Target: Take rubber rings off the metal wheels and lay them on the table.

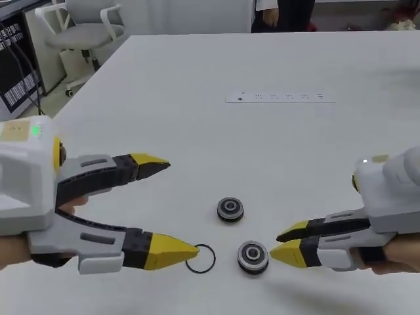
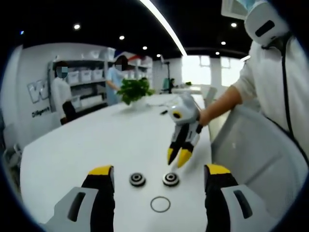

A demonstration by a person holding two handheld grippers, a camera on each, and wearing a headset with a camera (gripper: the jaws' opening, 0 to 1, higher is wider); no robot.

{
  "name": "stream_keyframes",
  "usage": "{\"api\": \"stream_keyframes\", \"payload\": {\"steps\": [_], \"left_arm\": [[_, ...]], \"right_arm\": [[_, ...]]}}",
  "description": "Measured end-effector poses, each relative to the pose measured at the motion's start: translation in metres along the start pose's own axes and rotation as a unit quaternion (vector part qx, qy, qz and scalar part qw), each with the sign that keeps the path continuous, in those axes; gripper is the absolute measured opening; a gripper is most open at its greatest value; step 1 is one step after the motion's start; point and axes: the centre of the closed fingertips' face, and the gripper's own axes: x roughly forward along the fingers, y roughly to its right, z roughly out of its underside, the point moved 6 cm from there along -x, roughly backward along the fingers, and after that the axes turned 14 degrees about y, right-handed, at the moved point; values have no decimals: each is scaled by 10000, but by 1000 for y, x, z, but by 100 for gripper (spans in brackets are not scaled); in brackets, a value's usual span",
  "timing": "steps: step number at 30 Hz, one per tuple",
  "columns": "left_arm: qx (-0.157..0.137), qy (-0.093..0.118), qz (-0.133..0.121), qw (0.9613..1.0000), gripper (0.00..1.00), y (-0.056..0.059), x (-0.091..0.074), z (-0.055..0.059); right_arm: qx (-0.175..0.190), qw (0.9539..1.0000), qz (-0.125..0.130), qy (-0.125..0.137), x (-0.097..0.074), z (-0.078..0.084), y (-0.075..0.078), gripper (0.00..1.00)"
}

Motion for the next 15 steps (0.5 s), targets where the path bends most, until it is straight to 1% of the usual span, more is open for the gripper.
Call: {"api": "stream_keyframes", "payload": {"steps": [5,8,12,15], "left_arm": [[72,2,180,9998,76,3,14,-5],[250,-58,293,9992,73,4,23,-4],[238,-28,435,9988,73,6,36,-5],[305,-69,587,9978,71,7,47,-3]], "right_arm": [[-46,10000,-14,-14,1,2,1,18],[-76,10000,-24,-45,3,3,2,18],[-140,9998,-51,-89,5,5,2,18],[-195,9997,-69,-112,6,7,2,18]]}}
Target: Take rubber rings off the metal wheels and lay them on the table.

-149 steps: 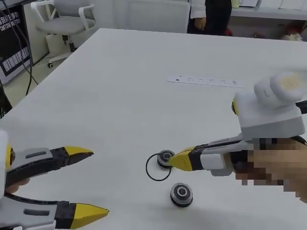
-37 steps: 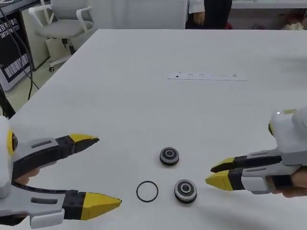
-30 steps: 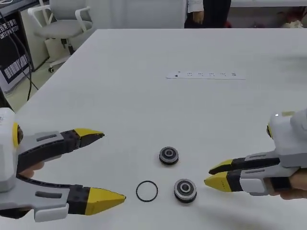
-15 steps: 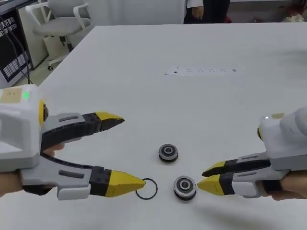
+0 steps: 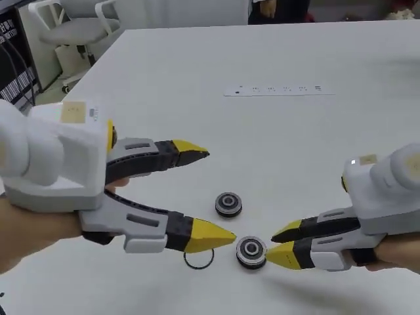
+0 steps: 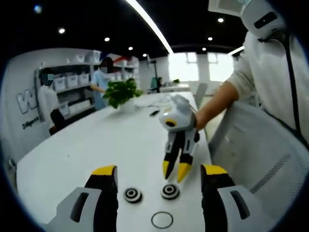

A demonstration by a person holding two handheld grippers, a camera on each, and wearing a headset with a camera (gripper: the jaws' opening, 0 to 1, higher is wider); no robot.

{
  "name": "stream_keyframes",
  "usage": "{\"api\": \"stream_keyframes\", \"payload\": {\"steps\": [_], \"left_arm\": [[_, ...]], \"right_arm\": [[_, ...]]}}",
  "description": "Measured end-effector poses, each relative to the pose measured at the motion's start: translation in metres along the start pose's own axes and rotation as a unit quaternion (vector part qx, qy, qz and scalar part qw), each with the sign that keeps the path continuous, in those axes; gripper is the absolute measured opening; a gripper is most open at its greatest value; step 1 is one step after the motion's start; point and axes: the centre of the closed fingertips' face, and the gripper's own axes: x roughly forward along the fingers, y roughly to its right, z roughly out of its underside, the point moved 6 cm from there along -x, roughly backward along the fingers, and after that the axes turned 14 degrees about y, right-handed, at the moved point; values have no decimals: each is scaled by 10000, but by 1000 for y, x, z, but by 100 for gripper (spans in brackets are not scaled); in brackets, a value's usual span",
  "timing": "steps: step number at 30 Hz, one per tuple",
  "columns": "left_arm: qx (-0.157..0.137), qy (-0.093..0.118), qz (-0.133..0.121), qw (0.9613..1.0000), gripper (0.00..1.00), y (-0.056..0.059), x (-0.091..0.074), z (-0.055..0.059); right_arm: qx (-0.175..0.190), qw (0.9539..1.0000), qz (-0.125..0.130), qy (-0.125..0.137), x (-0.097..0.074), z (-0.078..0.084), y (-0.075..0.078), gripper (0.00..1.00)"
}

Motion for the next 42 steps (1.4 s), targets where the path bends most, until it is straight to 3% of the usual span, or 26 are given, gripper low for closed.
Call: {"api": "stream_keyframes", "payload": {"steps": [4,15,24,30,42], "left_arm": [[35,-34,131,9999,68,0,10,4],[-46,-136,374,9992,60,5,31,28],[-348,-263,391,9983,53,9,36,55],[-351,-462,405,9975,47,11,35,69],[-331,-546,343,9974,33,14,36,86]], "right_arm": [[-48,10000,-8,-64,2,3,-2,19],[-190,9998,-19,-102,3,6,0,20],[-396,9991,-58,-145,6,9,-1,21],[-491,9986,-101,-155,8,10,-3,21],[-676,9976,-106,-129,11,12,-3,23]]}}
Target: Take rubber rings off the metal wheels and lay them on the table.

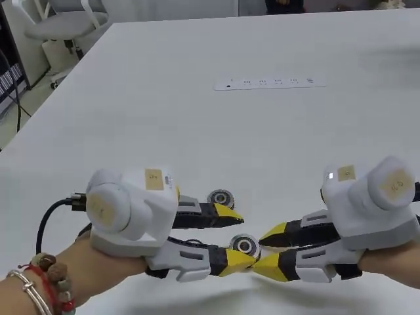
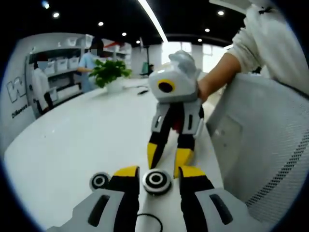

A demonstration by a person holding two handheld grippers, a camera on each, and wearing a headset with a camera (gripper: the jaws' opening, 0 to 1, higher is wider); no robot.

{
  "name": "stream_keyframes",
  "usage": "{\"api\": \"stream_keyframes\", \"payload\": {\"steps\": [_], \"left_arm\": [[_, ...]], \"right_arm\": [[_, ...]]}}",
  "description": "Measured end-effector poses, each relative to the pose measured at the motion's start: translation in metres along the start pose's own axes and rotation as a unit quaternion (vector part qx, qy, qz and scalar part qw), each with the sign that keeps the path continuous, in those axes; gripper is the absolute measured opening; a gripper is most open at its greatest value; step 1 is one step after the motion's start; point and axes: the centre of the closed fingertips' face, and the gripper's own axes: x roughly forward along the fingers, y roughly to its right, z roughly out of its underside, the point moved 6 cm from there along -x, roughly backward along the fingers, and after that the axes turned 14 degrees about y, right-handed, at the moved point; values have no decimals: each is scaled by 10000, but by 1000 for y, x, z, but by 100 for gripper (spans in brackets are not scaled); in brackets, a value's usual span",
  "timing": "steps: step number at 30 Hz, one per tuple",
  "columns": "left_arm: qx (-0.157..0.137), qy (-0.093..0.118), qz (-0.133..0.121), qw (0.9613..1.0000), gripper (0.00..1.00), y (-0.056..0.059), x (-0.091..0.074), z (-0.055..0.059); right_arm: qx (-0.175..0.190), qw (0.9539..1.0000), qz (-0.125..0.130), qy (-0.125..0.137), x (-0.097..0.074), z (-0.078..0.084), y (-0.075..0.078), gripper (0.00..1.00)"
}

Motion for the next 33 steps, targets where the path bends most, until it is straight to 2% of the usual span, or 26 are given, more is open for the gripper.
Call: {"api": "stream_keyframes", "payload": {"steps": [7,12,19,23,33], "left_arm": [[-157,-9,-96,9998,30,-1,2,6],[-153,-138,-197,9996,19,-2,3,13],[-121,-241,-196,9994,18,-2,4,18],[-173,-212,-265,9993,17,-3,4,18],[-176,-194,-215,9994,14,-1,5,18]], "right_arm": [[-100,9999,13,11,1,1,1,22],[-154,9999,15,24,2,1,1,22],[-206,9998,25,34,2,2,1,21],[-212,9998,15,42,2,3,1,20],[-336,9994,4,26,3,4,1,16]]}}
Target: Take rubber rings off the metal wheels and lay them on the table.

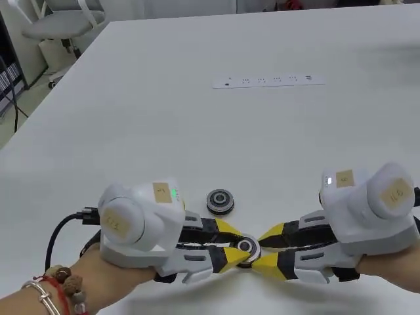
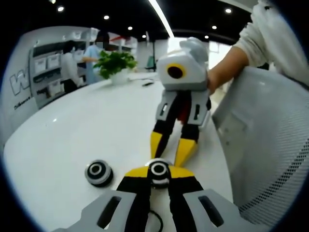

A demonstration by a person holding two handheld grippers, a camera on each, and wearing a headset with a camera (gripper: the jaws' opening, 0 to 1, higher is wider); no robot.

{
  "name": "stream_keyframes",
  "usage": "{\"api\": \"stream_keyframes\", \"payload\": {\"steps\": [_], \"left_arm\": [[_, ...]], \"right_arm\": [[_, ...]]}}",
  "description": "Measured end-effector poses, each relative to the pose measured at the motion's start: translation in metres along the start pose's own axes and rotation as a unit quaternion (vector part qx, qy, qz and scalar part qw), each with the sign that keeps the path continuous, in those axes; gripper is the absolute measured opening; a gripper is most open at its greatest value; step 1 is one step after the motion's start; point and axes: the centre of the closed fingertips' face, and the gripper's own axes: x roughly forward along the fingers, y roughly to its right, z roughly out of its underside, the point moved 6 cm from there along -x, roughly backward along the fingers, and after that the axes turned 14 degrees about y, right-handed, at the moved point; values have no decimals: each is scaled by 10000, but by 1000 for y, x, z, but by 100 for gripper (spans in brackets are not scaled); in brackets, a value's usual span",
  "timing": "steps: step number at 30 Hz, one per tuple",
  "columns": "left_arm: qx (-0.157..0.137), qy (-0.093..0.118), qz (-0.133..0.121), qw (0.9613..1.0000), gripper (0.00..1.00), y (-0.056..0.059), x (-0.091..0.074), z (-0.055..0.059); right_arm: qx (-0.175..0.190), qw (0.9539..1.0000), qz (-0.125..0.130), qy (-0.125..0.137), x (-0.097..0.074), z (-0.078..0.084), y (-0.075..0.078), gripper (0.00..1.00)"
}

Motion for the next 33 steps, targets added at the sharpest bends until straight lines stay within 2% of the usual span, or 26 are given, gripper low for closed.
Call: {"api": "stream_keyframes", "payload": {"steps": [2,12,18,20,23,33], "left_arm": [[-7,5,-5,10000,14,0,0,0],[15,4,-2,10000,14,1,-1,0],[-17,29,-32,10000,14,1,-1,0],[-16,30,-38,10000,14,1,-1,0],[-10,25,-41,10000,14,1,-1,0],[34,24,-10,10000,14,2,0,0]], "right_arm": [[-85,10000,-6,-21,-1,1,0,15],[-71,10000,-8,-52,-2,1,1,11],[72,9999,38,-84,-4,1,2,6],[50,9999,110,-68,-5,1,4,1],[112,9999,106,-76,-4,0,4,0],[707,9972,249,-86,-7,1,7,0]]}}
